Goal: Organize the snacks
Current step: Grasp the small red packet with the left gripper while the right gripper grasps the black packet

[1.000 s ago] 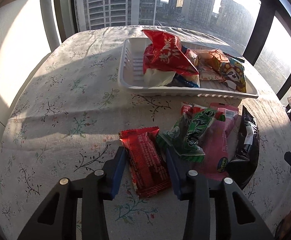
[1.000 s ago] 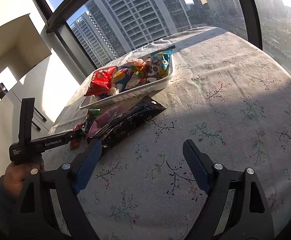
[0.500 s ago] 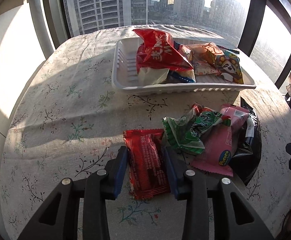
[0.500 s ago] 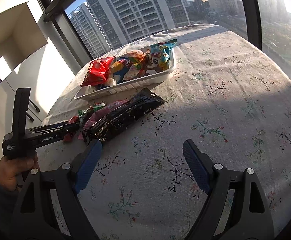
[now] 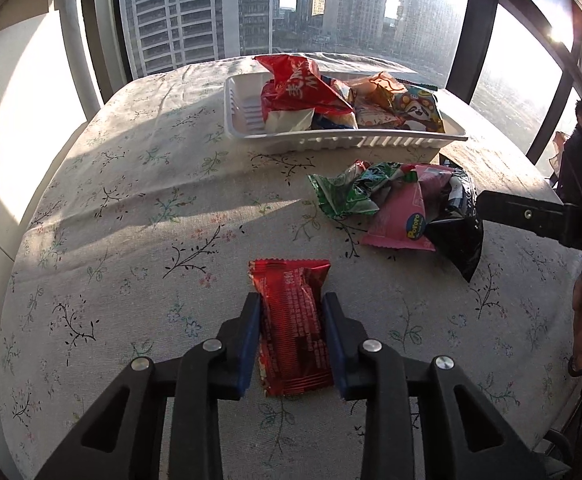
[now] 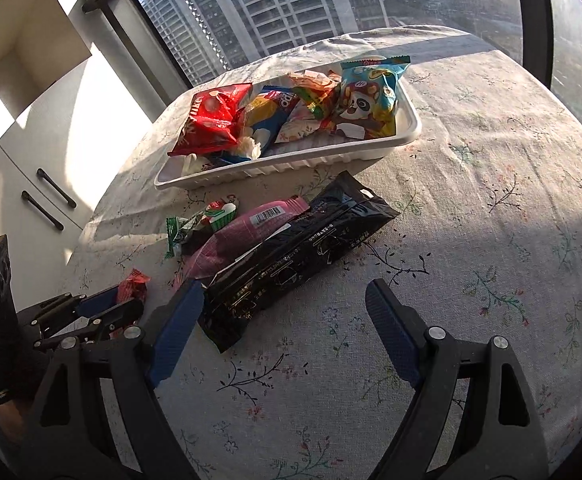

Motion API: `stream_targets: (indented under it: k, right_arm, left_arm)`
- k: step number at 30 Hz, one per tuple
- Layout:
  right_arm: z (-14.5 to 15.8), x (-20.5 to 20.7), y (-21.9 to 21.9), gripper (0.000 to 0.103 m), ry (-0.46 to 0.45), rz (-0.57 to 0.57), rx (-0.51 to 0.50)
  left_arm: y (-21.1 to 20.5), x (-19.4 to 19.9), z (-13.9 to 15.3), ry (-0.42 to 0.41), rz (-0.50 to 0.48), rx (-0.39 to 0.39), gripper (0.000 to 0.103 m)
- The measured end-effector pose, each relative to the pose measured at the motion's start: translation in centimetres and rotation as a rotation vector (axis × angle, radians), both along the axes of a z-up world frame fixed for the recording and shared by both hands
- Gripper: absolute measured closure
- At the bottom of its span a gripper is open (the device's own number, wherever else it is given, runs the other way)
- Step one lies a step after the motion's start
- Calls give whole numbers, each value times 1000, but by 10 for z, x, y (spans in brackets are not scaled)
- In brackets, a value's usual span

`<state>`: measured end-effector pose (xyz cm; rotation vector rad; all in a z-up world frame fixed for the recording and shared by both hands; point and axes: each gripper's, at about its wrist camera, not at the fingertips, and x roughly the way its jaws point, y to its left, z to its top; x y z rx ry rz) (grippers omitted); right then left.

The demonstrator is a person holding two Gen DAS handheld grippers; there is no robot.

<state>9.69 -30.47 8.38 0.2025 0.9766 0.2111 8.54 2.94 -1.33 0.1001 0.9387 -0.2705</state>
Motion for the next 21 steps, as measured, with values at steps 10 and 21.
stream_targets:
  k: [10,21]
  right_arm:
    - [-17,29,37,31,21,75,-201]
    - [-16,15,22,47,31,98,-328]
  left_arm:
    - [7,-13,-2,-26,-23,-25,70]
    - [9,-15,-2,-36,-19,-37,70]
